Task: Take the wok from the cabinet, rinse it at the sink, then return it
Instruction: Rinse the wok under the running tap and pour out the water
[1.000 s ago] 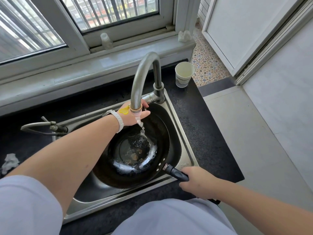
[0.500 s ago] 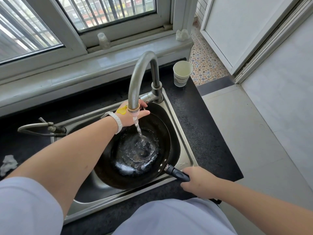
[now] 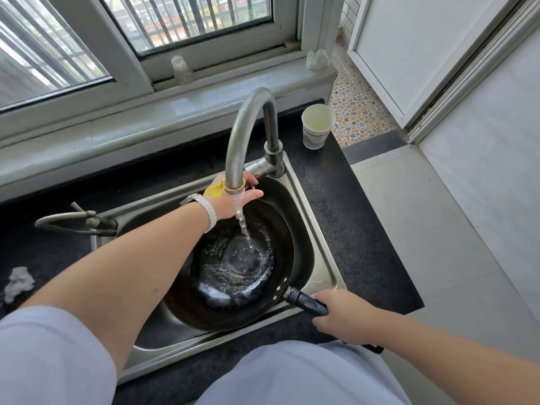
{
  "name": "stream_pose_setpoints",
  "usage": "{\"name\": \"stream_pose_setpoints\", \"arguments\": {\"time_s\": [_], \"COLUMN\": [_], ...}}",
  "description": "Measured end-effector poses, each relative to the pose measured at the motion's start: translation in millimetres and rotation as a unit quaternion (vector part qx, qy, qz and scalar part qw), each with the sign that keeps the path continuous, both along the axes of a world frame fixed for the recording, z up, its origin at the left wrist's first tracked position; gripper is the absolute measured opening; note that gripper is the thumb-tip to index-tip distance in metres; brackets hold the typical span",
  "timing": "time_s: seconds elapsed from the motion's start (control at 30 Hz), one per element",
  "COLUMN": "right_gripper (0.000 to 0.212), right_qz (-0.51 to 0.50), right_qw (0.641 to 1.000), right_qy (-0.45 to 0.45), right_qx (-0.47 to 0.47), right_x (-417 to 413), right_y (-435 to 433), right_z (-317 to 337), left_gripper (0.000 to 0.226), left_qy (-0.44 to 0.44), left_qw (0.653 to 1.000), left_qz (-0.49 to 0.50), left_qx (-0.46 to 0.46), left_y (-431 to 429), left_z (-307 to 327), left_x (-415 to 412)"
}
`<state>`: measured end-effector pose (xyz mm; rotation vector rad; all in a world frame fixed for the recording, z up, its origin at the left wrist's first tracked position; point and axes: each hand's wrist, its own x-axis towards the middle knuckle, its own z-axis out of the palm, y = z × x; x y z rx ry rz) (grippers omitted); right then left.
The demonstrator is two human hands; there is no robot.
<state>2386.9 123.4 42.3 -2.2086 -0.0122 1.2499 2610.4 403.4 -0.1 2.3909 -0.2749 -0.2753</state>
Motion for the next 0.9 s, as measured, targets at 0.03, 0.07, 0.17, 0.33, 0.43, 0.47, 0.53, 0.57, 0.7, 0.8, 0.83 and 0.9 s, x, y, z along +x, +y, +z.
{"name": "stream_pose_setpoints", "arguments": {"time_s": [0.03, 0.07, 0.17, 0.33, 0.43, 0.47, 0.53, 0.57, 0.7, 0.8, 0.83, 0.9], "right_gripper": [0.020, 0.019, 0.019, 0.018, 0.016, 0.016, 0.016, 0.015, 0.019, 0.019, 0.018, 0.018], "right_qz": [0.000, 0.000, 0.000, 0.006, 0.001, 0.004, 0.011, 0.011, 0.006, 0.005, 0.005, 0.004], "right_qw": [1.000, 1.000, 1.000, 1.000, 1.000, 1.000, 1.000, 1.000, 1.000, 1.000, 1.000, 1.000], "right_qy": [0.001, 0.001, -0.001, -0.014, -0.005, -0.008, -0.013, -0.014, -0.015, -0.014, -0.011, -0.007], "right_qx": [-0.003, -0.005, -0.012, -0.018, -0.011, -0.012, -0.016, -0.016, -0.017, -0.019, -0.020, -0.022], "right_x": [0, 0, 0, -2, -2, -2, -1, 0, 0, 0, 0, 1], "right_y": [0, 0, -1, -5, -3, -3, -2, -2, -3, -3, -3, -4], "right_z": [0, -1, -2, -3, -4, -4, -4, -5, -5, -5, -5, -5], "left_gripper": [0.031, 0.029, 0.023, 0.030, 0.031, 0.030, 0.027, 0.027, 0.032, 0.036, 0.036, 0.034], "left_qy": [-0.002, -0.007, -0.016, -0.023, -0.022, -0.019, -0.015, -0.016, -0.020, -0.027, -0.025, -0.024], "left_qw": [1.000, 1.000, 1.000, 0.999, 0.999, 0.999, 0.999, 0.999, 0.999, 0.999, 0.999, 0.999], "left_qz": [-0.003, -0.006, -0.006, -0.007, -0.008, -0.008, -0.006, -0.006, 0.003, 0.001, 0.000, 0.001], "left_qx": [0.003, 0.007, 0.012, 0.026, 0.029, 0.029, 0.027, 0.029, 0.033, 0.040, 0.040, 0.037], "left_y": [0, -1, -1, -3, -5, -4, -4, -4, -8, -9, -9, -9], "left_z": [-1, -1, 0, 0, -1, -1, 1, 2, 5, 7, 8, 10], "left_x": [0, 0, 0, 0, 0, 0, 0, -1, -3, -5, -5, -4]}}
